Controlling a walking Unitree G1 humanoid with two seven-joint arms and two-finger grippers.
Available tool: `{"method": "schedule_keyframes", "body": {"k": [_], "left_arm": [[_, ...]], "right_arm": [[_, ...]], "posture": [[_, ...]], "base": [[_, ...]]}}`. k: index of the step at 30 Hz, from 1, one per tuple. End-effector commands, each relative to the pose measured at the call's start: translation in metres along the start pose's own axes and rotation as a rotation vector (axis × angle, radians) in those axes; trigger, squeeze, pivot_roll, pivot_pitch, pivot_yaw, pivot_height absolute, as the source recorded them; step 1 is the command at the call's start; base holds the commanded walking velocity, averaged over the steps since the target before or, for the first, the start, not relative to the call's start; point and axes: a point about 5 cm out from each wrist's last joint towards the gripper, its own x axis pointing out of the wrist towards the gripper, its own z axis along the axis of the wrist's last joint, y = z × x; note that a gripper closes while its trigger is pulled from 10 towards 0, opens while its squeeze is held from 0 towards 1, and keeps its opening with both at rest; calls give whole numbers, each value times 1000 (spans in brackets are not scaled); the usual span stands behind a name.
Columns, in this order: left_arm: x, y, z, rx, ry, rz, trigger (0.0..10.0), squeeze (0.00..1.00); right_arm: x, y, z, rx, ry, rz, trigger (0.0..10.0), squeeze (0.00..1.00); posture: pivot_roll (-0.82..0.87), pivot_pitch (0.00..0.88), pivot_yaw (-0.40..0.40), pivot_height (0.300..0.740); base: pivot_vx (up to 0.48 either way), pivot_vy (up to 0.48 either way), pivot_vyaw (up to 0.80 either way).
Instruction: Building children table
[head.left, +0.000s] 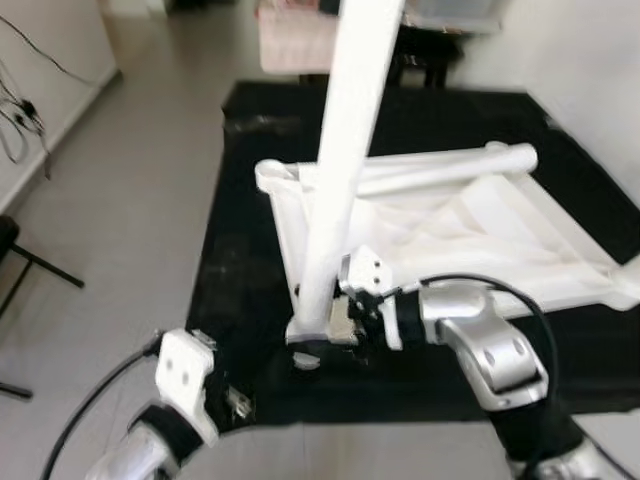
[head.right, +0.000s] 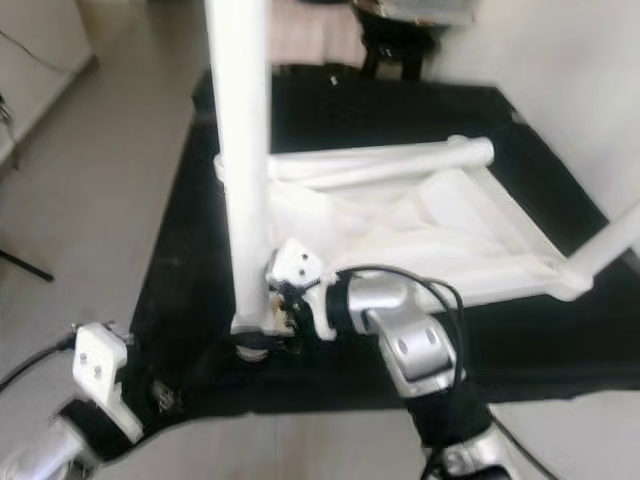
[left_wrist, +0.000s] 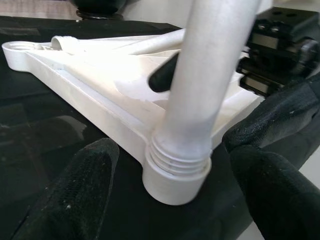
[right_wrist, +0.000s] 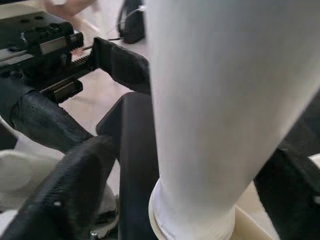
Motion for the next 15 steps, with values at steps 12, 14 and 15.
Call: {"method": "schedule_keyframes", "body": {"k": [12,14,15], "left_arm": [[-4,-8,0,-44,-6,-6,10000,0],[-4,-9,0,-51,-7,-12,10000,0],[-4,-9,1,-54,-7,-15,10000,0]], "right_arm": [[23,-19,0,21,-33,99,0,0],[18,-23,-2,24,-40,96,0,0],[15,-24,-3,27,-41,91,0,0]], "posture": [[-45,119,-81,740],[-51,125,-80,740],[-53,126,-79,740]], "base": [[0,0,0],[0,0,0],[0,0,0]]}}
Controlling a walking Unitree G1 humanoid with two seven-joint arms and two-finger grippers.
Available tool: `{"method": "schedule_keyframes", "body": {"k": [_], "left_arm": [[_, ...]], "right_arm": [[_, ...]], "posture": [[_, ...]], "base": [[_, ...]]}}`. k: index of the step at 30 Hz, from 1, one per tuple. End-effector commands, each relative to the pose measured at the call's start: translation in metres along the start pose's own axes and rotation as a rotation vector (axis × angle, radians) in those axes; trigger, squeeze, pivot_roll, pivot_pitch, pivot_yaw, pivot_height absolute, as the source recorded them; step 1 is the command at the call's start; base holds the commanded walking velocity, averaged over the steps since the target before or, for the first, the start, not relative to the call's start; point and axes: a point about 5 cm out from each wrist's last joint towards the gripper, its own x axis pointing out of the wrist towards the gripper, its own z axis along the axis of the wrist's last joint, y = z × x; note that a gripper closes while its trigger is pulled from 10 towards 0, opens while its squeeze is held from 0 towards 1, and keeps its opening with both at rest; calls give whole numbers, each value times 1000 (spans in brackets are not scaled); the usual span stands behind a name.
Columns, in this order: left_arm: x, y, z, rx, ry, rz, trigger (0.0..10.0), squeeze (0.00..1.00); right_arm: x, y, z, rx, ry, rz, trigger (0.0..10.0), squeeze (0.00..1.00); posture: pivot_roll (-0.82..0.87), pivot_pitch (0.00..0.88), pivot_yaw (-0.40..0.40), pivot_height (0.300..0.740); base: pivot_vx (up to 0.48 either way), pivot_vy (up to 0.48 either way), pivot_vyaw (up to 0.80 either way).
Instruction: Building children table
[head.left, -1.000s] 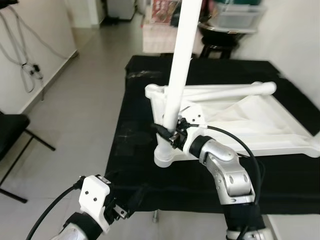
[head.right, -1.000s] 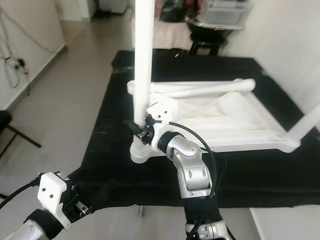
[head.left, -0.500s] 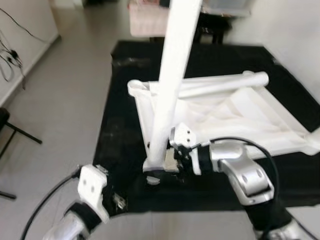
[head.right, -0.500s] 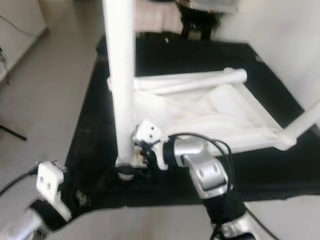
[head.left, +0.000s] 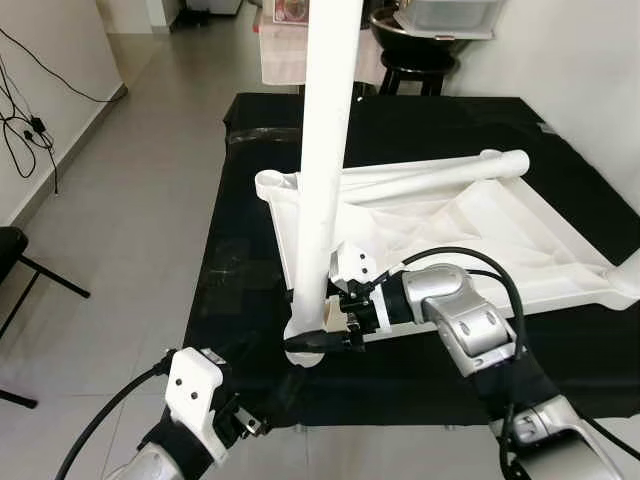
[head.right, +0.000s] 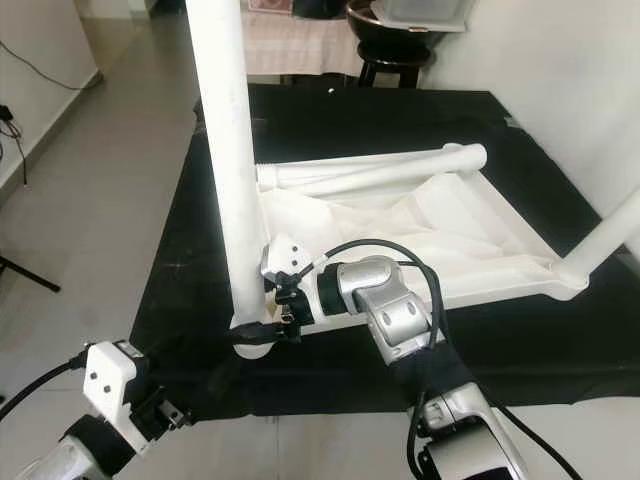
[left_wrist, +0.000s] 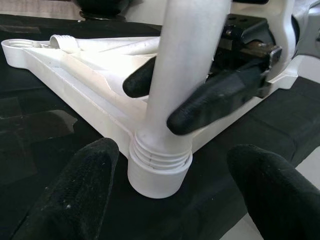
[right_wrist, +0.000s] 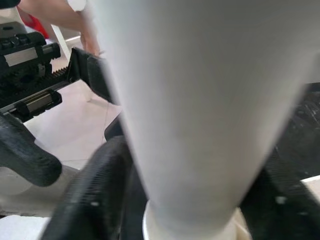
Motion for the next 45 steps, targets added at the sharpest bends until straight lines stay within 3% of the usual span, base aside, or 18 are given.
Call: {"method": "schedule_keyframes", "body": {"k": [1,6,12,13,14,15,16,17,18,28,29,30,31,33,34,43,44,45], "left_arm": [[-1,-3,2,-15,-6,-12,10000,0],[0,-4,2,-21,-8,-17,10000,0],[0,0,3,-17,-10,-13,10000,0],[0,1,3,-16,-9,-11,10000,0],[0,1,3,-16,-9,-11,10000,0],[-1,4,4,-15,-9,-8,10000,0],[0,5,4,-15,-10,-6,10000,0],[1,7,4,-14,-9,-5,10000,0],[1,8,3,-13,-9,-5,10000,0],[7,10,2,-11,-9,-14,10000,0],[7,11,2,-10,-10,-11,10000,0],[7,11,2,-9,-10,-9,10000,0],[8,12,1,-11,-9,-10,10000,0],[9,12,1,-13,-8,-10,10000,0],[9,12,1,-14,-7,-13,10000,0],[8,13,1,-17,0,-21,10000,0],[8,13,1,-17,0,-21,10000,0],[8,13,2,-17,0,-21,10000,0]], "right_arm": [[4,3,1,-11,-17,50,0,0],[-5,2,-4,6,-27,20,0,0],[-17,10,-16,86,-69,-193,0,0],[-10,6,-18,145,-107,-489,0,0],[-10,6,-18,145,-107,-489,0,0],[-12,10,-28,214,-57,-800,0,0],[-15,20,-37,245,0,-977,0,0],[-16,28,-38,194,38,-1024,0,0],[-13,33,-38,143,57,-990,0,0],[2,24,-28,168,34,-804,0,0],[6,23,-22,111,45,-754,10000,0],[9,22,-18,66,51,-711,10000,0],[14,24,-11,36,47,-633,10000,827],[17,25,-8,19,44,-580,10000,827],[19,24,-1,9,14,-537,10000,1000],[1,11,24,-83,-119,-216,10000,1000],[-5,9,24,-96,-108,-147,10000,757],[-10,6,23,-97,-99,-92,10000,0]], "posture": [[-53,126,-79,740],[-63,129,-80,740],[-86,133,-83,740],[-91,135,-86,740],[-91,135,-86,740],[-111,137,-71,740],[-111,137,-71,740],[-123,140,-54,740],[-127,137,-54,740],[-140,121,-57,740],[-144,112,-49,740],[-148,112,-43,740],[-147,109,-41,740],[-147,109,-41,740],[-142,108,-42,740],[-122,119,-31,740],[-117,124,-34,740],[-117,124,-34,740]], "base": [[0,0,0],[0,0,0],[0,0,0],[0,0,0],[0,0,0],[0,0,0],[0,0,0],[0,0,0],[0,0,0],[0,0,0],[0,0,0],[0,0,0],[0,0,0],[0,0,0],[0,0,0],[0,0,0],[0,0,0],[0,0,0]]}}
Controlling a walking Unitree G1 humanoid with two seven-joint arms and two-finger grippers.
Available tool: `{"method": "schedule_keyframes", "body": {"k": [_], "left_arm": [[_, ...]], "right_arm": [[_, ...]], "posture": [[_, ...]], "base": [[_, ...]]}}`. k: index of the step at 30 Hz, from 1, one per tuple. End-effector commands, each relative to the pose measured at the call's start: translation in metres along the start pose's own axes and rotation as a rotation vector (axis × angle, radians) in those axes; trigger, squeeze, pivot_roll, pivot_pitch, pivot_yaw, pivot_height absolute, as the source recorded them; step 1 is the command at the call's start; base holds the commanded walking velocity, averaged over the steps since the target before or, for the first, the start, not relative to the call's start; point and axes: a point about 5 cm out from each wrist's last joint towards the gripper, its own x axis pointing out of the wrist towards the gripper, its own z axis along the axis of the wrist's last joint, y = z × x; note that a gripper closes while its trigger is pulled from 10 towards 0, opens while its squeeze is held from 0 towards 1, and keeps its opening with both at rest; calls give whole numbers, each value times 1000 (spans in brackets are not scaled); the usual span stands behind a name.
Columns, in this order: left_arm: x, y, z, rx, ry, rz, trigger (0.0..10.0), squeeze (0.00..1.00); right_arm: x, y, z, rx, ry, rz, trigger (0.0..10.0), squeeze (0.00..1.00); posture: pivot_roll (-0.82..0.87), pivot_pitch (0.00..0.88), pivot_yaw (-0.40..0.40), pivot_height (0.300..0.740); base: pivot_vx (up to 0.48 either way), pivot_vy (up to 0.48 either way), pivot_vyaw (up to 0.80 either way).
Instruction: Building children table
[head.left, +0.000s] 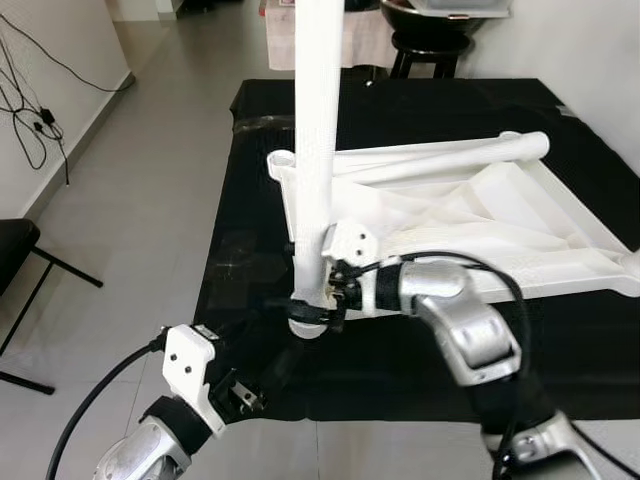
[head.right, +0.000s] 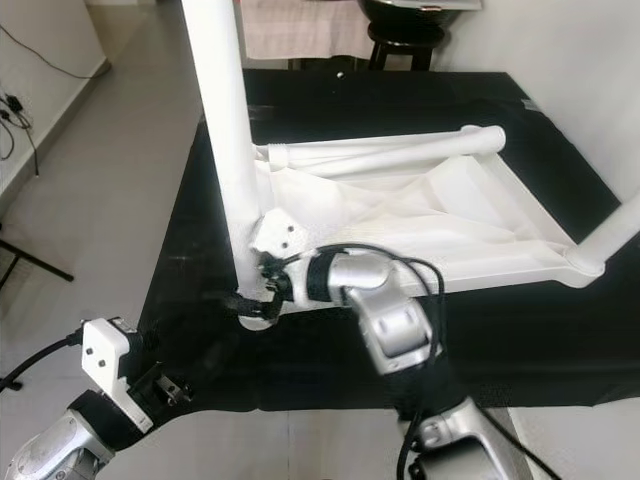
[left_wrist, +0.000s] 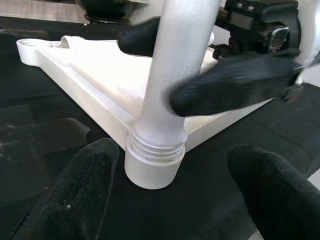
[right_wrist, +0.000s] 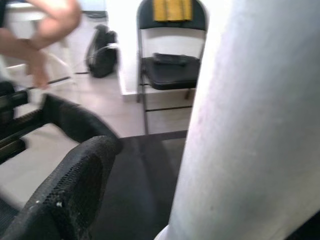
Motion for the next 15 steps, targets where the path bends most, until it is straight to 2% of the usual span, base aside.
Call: {"method": "schedule_keyframes", "body": {"k": [1,5,10,11,13,14,15], "left_arm": [[-3,1,-4,-9,30,1,10000,0],[-4,0,-3,-10,31,-1,10000,0],[-5,-2,-4,-11,34,1,10000,0],[-5,-3,-4,-11,35,1,10000,0],[-5,-3,-4,-11,35,2,10000,0],[-5,-3,-4,-13,35,1,10000,0],[-5,-3,-4,-14,35,1,10000,0]], "right_arm": [[-4,1,-1,7,-21,83,10000,0],[-8,-11,1,6,-20,130,10000,0],[-8,-17,4,13,-21,212,10000,0],[-8,-18,3,17,-15,237,6157,0],[-7,-18,2,21,-13,251,6157,0],[-6,-19,0,30,-16,270,0,0],[-5,-18,-3,38,-12,288,0,0]], "posture": [[-117,124,-34,740],[-99,130,-33,740],[-83,135,-32,740],[-83,135,-32,740],[-83,135,-32,740],[-75,134,-39,740],[-72,136,-41,740]], "base": [[0,0,0],[0,0,0],[0,0,0],[0,0,0],[0,0,0],[0,0,0],[0,0,0]]}}
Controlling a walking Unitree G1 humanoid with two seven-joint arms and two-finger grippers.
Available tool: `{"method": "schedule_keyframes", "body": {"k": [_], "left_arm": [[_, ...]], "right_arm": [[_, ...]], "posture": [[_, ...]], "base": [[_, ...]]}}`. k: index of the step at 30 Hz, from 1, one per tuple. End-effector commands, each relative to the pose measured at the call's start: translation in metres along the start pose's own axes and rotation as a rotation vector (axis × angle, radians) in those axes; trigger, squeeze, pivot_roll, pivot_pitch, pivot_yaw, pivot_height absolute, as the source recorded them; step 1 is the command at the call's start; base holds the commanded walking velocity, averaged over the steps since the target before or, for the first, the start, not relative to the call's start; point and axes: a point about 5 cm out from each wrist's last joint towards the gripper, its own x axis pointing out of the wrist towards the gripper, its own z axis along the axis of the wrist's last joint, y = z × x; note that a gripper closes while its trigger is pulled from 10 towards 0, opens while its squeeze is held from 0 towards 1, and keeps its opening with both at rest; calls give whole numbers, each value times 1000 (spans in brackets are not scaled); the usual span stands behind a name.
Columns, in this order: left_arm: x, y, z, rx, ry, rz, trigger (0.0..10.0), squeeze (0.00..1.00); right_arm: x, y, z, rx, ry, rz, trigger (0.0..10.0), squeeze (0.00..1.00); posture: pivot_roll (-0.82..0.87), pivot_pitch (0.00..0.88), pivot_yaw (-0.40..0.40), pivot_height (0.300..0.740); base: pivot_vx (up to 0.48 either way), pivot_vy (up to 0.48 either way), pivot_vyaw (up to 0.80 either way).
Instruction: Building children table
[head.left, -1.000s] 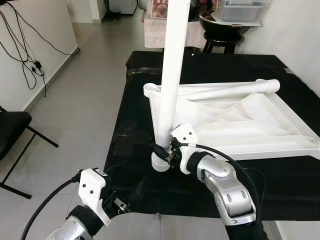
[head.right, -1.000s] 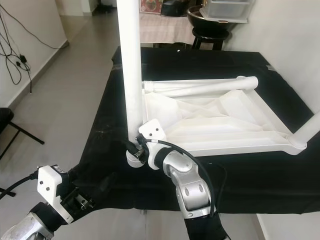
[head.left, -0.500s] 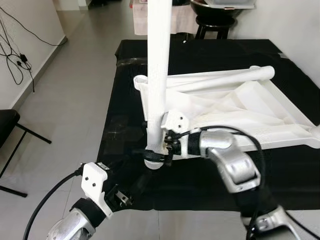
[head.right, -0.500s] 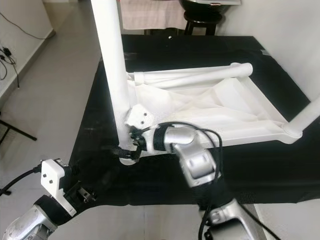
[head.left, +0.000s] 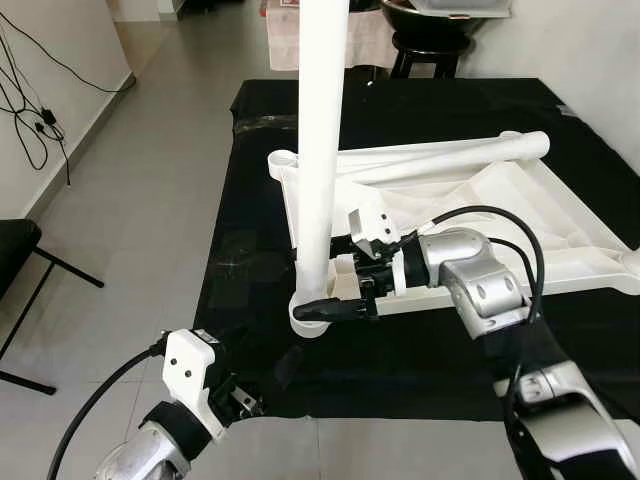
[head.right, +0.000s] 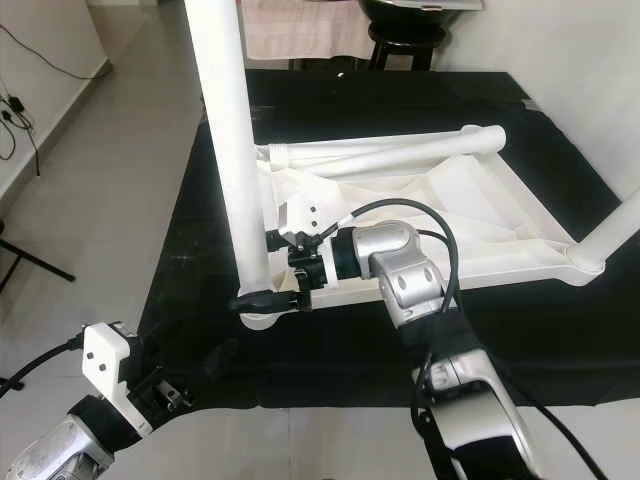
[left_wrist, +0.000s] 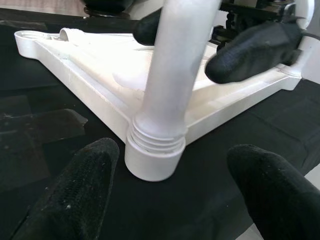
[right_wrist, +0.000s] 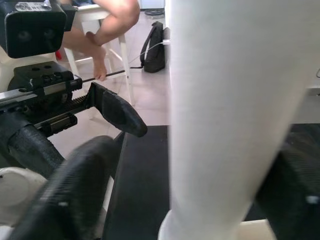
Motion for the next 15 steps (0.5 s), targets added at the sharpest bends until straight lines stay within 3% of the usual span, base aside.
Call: {"method": "schedule_keyframes", "body": {"k": [1,10,15], "left_arm": [[-1,-3,-1,-2,15,-6,10000,0],[-1,-3,1,-4,10,1,10000,0],[0,-3,2,-3,9,-3,10000,0]], "right_arm": [[9,7,-6,9,-7,106,0,0],[4,8,-14,16,-5,112,0,0],[-1,17,-20,5,-6,-35,0,0]], "posture": [[-72,136,-41,740],[-76,146,-43,740],[-77,154,-54,740]], "base": [[0,0,0],[0,0,0],[0,0,0]]}}
